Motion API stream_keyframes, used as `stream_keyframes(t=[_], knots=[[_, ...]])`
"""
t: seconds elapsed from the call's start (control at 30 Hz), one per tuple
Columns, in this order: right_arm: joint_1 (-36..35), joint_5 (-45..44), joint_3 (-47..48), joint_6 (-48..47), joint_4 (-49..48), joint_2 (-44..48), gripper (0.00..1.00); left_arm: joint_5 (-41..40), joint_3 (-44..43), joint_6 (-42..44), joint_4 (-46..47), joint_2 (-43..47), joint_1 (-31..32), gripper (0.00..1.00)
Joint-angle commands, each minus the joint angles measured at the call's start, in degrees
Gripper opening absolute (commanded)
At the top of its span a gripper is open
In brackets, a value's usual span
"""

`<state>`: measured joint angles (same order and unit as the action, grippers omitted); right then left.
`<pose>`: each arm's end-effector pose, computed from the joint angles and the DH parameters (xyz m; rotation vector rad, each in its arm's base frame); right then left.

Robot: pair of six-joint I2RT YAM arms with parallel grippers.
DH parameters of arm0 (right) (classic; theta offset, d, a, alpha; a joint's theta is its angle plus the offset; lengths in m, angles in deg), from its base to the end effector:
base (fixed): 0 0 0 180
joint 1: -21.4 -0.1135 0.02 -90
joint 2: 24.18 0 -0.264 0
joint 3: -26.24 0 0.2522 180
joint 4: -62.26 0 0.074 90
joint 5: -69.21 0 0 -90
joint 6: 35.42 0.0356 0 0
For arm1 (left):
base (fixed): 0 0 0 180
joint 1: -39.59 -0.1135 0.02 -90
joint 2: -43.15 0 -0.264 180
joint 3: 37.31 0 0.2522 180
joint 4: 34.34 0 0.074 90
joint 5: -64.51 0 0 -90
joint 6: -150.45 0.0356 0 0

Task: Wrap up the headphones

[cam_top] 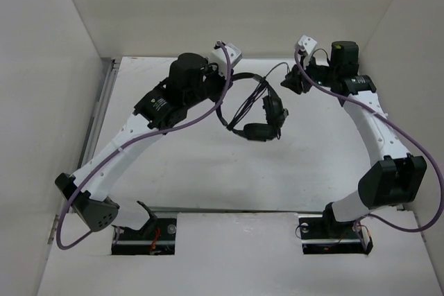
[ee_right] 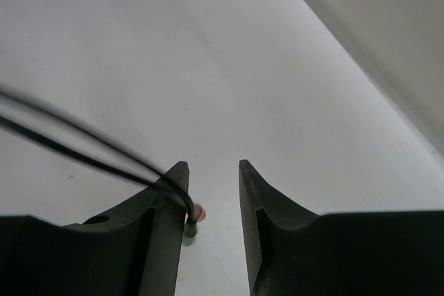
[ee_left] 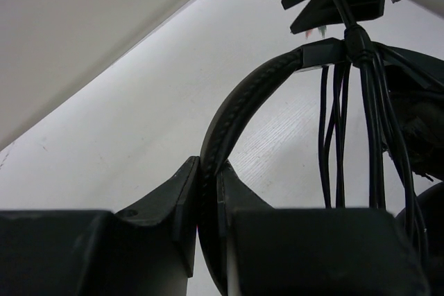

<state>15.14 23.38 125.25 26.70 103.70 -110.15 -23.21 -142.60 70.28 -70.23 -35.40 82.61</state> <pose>0.3300 0.0612 0.3864 -0.9985 1.6839 0.5456 0.2191 -0.2064 0.4683 0.8064 1.5559 -0.4597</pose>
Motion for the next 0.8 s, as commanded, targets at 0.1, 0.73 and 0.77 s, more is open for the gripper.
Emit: stream_keyframes(t=[0.1, 0.73, 0.77], knots=[[3.1, 1.9, -3.5, 5.7, -6.3, -0.7, 0.43, 2.9, -3.4, -4.5, 3.3, 2.4, -2.1, 0.00], [5.4, 4.7, -17.9, 19.1, -19.4, 9.8, 0.38, 2.8, 4.9, -12.5, 10.8, -3.2, -10.7, 0.00], [5.4, 4.6, -18.8, 20.7, -20.6, 10.8, 0.37, 2.2, 5.7, -13.2, 11.8, -4.2, -11.0, 0.00]])
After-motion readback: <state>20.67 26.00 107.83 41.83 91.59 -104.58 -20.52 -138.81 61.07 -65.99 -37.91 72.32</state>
